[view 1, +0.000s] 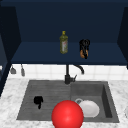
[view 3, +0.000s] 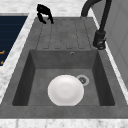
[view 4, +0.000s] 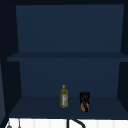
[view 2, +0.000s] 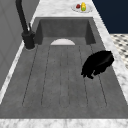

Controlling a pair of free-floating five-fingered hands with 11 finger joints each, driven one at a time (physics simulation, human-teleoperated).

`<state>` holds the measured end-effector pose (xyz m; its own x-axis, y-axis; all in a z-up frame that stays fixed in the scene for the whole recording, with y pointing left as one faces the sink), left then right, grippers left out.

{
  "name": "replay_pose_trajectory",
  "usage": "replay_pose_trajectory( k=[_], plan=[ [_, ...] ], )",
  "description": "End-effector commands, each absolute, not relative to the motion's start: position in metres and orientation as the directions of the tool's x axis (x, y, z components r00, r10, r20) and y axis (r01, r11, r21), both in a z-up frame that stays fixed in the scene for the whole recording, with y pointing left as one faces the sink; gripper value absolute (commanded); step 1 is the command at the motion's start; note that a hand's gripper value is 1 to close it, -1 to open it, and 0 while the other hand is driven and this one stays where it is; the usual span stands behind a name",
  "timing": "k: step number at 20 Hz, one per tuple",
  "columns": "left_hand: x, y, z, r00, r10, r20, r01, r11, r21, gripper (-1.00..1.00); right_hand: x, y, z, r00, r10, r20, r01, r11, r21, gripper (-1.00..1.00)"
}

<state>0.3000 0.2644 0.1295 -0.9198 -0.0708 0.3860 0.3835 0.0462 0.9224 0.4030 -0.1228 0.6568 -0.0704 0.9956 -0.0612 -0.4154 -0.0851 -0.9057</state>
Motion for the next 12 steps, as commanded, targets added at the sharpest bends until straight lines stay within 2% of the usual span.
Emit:
replay_pose_trajectory(
  k=[1,12],
  plan=[
    [0.300,0.264,0.130,-0.920,-0.071,0.386,0.384,0.046,0.922,0.00,0.372,-0.125,0.663,-0.070,0.997,-0.027,-0.408,-0.054,-0.912,1.00],
    [0.300,0.264,0.130,-0.920,-0.071,0.386,0.384,0.046,0.922,0.00,0.296,-0.133,0.659,-0.071,0.997,-0.042,-0.405,-0.067,-0.912,1.00]
  ],
)
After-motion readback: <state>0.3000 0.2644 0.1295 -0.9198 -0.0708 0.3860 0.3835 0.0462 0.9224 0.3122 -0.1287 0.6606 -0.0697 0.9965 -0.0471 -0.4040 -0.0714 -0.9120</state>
